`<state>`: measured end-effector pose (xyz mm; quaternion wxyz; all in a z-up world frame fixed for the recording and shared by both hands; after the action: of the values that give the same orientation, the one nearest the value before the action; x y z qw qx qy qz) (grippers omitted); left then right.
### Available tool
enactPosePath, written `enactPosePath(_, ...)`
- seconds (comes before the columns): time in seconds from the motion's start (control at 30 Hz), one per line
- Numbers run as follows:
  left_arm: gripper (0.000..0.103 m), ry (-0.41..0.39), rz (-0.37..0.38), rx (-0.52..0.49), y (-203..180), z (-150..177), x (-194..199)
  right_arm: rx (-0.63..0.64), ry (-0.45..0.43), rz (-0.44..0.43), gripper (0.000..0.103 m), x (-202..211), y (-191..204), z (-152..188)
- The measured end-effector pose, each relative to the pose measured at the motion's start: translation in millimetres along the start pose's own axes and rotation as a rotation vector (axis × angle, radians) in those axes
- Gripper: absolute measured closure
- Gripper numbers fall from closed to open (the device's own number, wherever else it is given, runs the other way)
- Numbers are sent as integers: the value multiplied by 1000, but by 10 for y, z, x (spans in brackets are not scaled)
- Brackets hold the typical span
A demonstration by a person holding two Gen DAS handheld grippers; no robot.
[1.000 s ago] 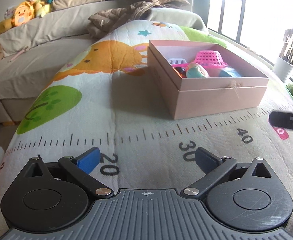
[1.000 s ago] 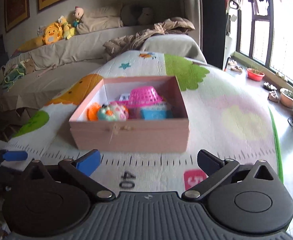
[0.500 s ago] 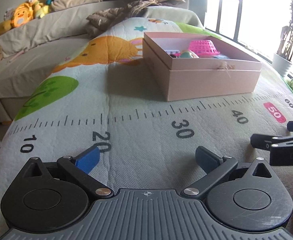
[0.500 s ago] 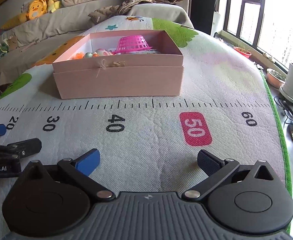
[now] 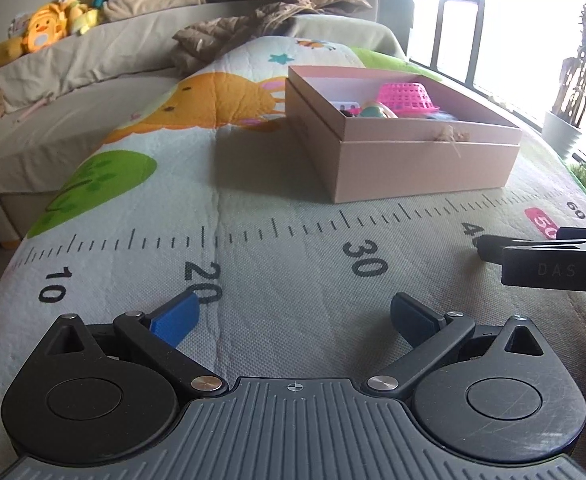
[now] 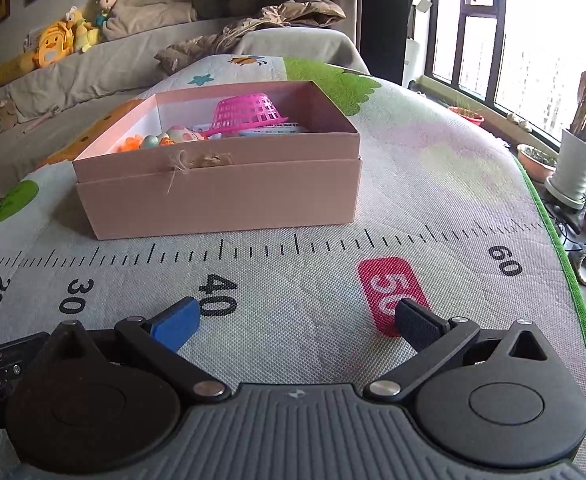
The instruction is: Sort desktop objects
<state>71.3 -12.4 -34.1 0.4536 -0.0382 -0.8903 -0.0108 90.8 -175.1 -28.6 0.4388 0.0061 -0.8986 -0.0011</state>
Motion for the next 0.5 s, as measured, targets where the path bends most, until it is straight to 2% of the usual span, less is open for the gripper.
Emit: enactPosePath(0.5,0,0,-2,0,-1,2,0,3,1,3,0,1,-15,-3)
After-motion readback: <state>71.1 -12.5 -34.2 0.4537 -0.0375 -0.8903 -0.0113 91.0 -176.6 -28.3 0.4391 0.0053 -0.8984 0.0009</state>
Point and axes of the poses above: each gripper's, at about its wrist camera, not at the fingertips, and x roughly against the way its jaws point, y to its left, z to its underside, the point moved 5 cm from there along -x, roughly the way its jaws point, and after that the axes turned 12 degrees about y, right-handed, at the moved point
